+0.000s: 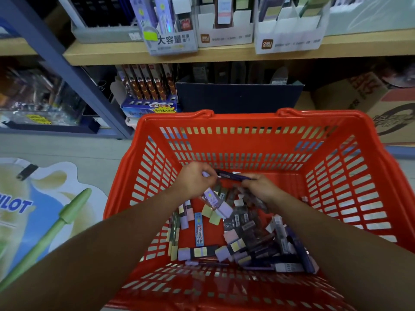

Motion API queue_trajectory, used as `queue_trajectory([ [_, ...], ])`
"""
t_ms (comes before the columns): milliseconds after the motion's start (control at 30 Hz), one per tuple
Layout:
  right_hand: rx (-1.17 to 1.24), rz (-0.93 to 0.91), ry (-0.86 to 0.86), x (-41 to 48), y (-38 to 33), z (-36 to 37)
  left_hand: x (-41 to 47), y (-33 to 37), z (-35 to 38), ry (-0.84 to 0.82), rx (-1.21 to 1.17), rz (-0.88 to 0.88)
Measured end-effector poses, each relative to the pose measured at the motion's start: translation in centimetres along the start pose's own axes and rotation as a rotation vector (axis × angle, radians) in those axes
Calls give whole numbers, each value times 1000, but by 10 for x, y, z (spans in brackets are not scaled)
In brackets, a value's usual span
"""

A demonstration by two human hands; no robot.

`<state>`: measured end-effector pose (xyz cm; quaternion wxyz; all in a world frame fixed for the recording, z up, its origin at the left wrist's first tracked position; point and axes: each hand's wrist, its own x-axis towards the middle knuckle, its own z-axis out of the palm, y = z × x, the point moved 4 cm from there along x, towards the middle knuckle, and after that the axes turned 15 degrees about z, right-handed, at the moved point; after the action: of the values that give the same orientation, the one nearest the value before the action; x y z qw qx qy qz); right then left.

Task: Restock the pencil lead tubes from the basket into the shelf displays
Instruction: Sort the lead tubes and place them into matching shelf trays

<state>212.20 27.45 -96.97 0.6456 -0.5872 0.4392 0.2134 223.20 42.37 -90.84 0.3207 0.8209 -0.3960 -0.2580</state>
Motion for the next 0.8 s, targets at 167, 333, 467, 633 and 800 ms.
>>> queue_trajectory([
  [167,96,20,-69,-10,-9,-2,7,12,0,3,-147,-34],
  [333,121,89,-113,-15,-10,-8,12,32,-5,-159,-189,-50],
  [467,312,183,-382,-25,-6,-1,11,48,-10,-167,-361,-50],
  [633,427,117,-539,-35,-10,-3,8,52,-21,-40,-606,-86],
  [800,325,-23,-403,-45,-28,-20,7,39,-36,22,-384,-144],
])
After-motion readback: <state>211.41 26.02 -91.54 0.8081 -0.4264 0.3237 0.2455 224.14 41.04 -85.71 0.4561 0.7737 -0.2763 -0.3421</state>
